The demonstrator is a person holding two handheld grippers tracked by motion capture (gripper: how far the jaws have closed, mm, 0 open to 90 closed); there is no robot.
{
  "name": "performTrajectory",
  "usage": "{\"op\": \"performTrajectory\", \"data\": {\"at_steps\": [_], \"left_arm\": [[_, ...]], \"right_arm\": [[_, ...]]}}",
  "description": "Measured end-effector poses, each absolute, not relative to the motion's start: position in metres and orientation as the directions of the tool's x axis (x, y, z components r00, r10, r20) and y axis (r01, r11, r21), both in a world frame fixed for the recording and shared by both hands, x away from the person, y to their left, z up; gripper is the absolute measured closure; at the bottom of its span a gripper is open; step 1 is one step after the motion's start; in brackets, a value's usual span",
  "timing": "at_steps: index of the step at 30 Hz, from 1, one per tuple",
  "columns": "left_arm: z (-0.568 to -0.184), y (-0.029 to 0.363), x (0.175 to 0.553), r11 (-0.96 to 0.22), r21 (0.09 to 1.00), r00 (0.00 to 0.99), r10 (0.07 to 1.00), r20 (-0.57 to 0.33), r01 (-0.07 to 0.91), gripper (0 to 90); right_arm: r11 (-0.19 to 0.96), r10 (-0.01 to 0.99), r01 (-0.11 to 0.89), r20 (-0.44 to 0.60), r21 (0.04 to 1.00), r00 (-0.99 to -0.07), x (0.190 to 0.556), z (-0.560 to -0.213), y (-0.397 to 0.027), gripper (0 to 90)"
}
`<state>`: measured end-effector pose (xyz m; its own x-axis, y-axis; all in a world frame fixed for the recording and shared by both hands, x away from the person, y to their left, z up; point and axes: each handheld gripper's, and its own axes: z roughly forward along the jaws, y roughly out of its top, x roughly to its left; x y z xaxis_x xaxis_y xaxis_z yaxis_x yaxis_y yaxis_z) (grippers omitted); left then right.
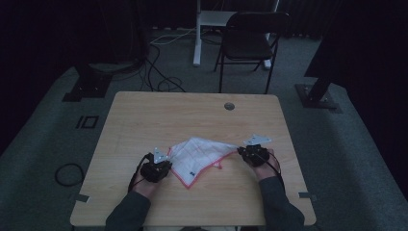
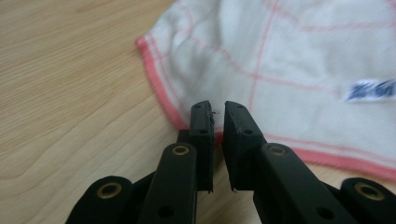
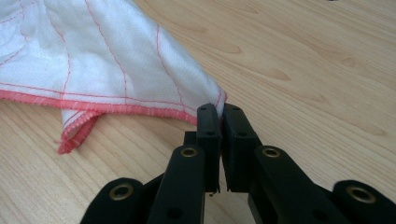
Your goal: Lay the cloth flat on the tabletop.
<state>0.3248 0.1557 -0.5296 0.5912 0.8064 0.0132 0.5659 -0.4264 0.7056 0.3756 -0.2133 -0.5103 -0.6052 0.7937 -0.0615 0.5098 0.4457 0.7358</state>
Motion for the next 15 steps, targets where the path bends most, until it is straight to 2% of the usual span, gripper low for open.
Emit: {"op": "performTrajectory", "data": {"at_steps": [7, 15], "left_arm": [[-0.525, 0.13, 0.319, -0.471, 0.714, 0.659, 0.752, 0.017, 0.518, 80.3], [-0.531, 0.11, 0.311, -0.492, 0.708, 0.707, 0.707, -0.016, 0.507, 80.2]], "right_arm": [[0.444, 0.794, 0.51, -0.06, 0.736, -0.605, 0.376, -0.511, -0.213, 87.0], [0.446, 0.792, 0.511, -0.058, 0.735, -0.608, 0.375, -0.511, -0.212, 86.9]]}}
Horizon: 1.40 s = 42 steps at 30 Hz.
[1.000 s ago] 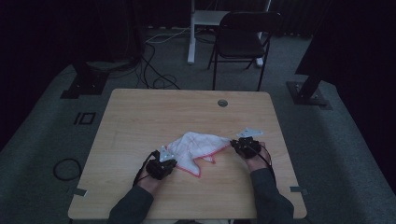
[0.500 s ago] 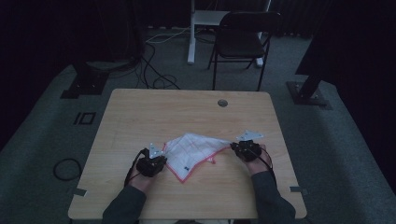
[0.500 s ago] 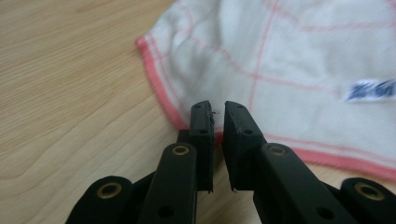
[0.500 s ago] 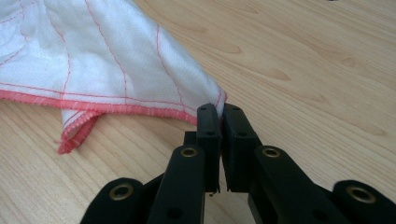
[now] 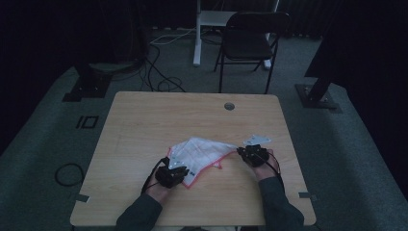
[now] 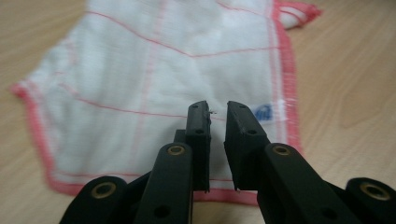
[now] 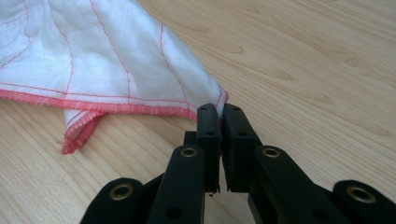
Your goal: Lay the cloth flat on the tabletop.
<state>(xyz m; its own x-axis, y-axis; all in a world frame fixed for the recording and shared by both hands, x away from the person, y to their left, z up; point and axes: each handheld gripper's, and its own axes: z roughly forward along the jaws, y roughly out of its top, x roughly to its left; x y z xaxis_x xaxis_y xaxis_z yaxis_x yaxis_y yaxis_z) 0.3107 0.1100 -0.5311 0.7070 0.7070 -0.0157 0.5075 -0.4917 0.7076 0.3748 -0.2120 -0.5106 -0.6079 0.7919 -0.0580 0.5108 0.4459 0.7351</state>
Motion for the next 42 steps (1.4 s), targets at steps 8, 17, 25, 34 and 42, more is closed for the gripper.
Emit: {"op": "performTrajectory", "data": {"at_steps": [8, 17, 25, 34, 42], "left_arm": [[-0.536, 0.112, 0.306, -0.493, 0.697, 0.713, 0.7, -0.037, 0.521, 80.1], [-0.536, 0.126, 0.303, -0.492, 0.691, 0.706, 0.707, -0.036, 0.529, 80.4], [-0.535, 0.145, 0.296, -0.493, 0.685, 0.687, 0.727, -0.015, 0.537, 80.4], [-0.532, 0.174, 0.295, -0.492, 0.666, 0.65, 0.76, 0.014, 0.561, 80.3], [-0.531, 0.201, 0.297, -0.472, 0.657, 0.599, 0.8, 0.039, 0.587, 79.6]], "right_arm": [[0.44, 0.793, 0.51, -0.054, 0.739, -0.607, 0.372, -0.51, -0.212, 87.0], [0.439, 0.788, 0.497, -0.055, 0.749, -0.613, 0.367, -0.503, -0.21, 87.0], [0.431, 0.773, 0.486, -0.032, 0.76, -0.634, 0.352, -0.498, -0.202, 86.8], [0.456, 0.72, 0.474, 0.001, 0.753, -0.694, 0.334, -0.496, -0.192, 85.0], [0.473, 0.696, 0.466, 0.007, 0.747, -0.718, 0.328, -0.501, -0.184, 77.3]]}}
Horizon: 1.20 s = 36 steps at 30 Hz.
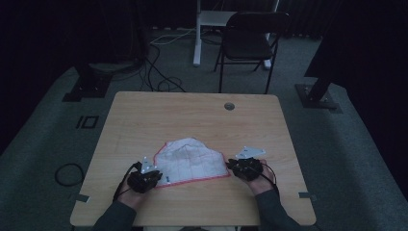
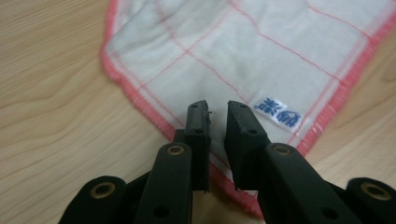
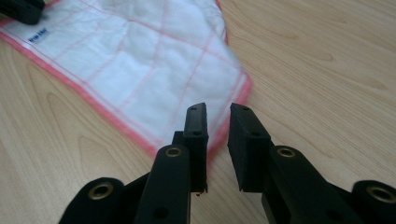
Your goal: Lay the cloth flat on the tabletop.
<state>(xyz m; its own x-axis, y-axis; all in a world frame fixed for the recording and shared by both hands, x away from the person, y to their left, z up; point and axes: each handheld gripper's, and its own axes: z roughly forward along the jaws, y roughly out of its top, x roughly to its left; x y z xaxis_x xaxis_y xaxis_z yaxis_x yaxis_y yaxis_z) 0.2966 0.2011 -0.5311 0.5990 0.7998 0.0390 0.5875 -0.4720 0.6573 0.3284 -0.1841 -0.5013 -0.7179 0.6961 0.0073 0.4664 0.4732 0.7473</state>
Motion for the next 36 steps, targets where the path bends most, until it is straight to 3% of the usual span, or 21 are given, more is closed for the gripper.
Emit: {"op": "performTrajectory", "data": {"at_steps": [12, 36], "left_arm": [[-0.528, 0.213, 0.302, -0.446, 0.647, 0.534, 0.843, 0.07, 0.618, 76.9], [-0.53, 0.102, 0.301, -0.542, 0.681, 0.737, 0.676, 0.004, 0.494, 74.8]], "right_arm": [[0.479, 0.713, 0.498, 0.011, 0.723, -0.701, 0.338, -0.516, -0.175, 75.2], [0.471, 0.728, 0.509, 0.009, 0.721, -0.686, 0.351, -0.521, -0.163, 77.9]]}}
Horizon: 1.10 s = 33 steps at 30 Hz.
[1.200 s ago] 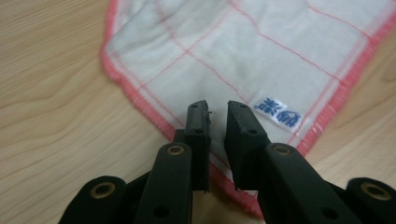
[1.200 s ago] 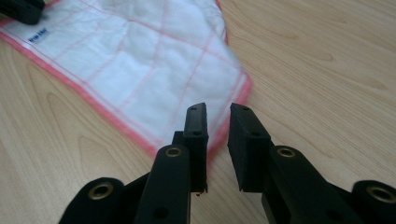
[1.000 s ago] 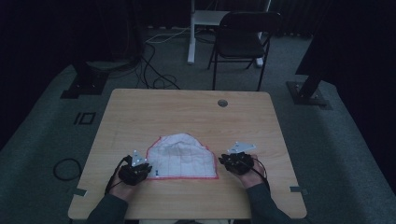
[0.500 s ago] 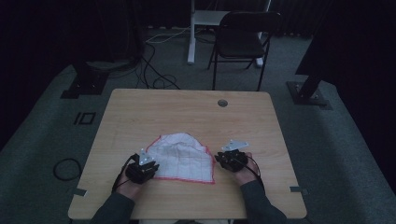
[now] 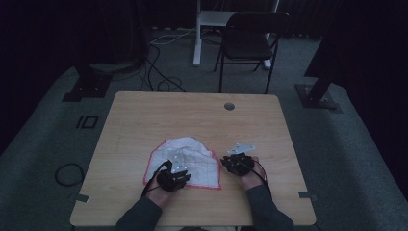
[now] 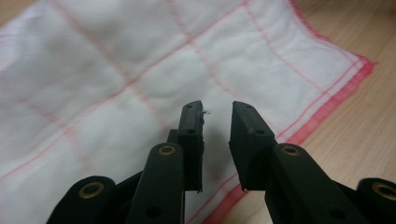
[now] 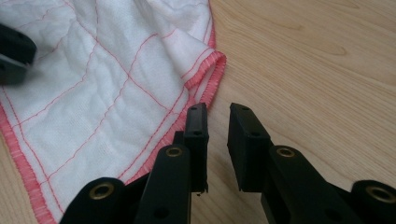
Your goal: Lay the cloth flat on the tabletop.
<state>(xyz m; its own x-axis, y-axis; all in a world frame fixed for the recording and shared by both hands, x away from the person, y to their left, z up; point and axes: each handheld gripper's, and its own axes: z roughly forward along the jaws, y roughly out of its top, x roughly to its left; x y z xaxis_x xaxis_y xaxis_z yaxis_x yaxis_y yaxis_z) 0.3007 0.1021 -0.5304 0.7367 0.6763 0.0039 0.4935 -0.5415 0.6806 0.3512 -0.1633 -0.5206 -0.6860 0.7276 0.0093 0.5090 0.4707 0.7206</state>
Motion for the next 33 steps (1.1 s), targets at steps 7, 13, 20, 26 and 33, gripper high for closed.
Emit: {"op": "performTrajectory", "data": {"at_steps": [7, 13, 20, 26, 33], "left_arm": [[-0.532, 0.114, 0.295, -0.568, 0.66, 0.748, 0.663, 0.014, 0.492, 74.8], [-0.533, 0.143, 0.291, -0.527, 0.664, 0.711, 0.703, -0.011, 0.53, 74.7], [-0.533, 0.167, 0.291, -0.491, 0.667, 0.668, 0.744, -0.014, 0.561, 74.7], [-0.533, 0.176, 0.291, -0.471, 0.671, 0.65, 0.76, -0.022, 0.573, 74.7], [-0.533, 0.183, 0.291, -0.46, 0.673, 0.642, 0.766, -0.03, 0.58, 74.9]], "right_arm": [[0.465, 0.73, 0.511, 0.013, 0.723, -0.683, 0.352, -0.521, -0.162, 77.0], [0.466, 0.728, 0.512, 0.015, 0.721, -0.685, 0.352, -0.522, -0.16, 76.2], [0.479, 0.714, 0.516, 0.027, 0.71, -0.699, 0.352, -0.527, -0.153, 69.3], [0.483, 0.727, 0.548, 0.036, 0.683, -0.686, 0.357, -0.534, -0.148, 64.9], [0.512, 0.72, 0.53, -0.001, 0.675, -0.694, 0.357, -0.532, -0.151, 85.5]]}}
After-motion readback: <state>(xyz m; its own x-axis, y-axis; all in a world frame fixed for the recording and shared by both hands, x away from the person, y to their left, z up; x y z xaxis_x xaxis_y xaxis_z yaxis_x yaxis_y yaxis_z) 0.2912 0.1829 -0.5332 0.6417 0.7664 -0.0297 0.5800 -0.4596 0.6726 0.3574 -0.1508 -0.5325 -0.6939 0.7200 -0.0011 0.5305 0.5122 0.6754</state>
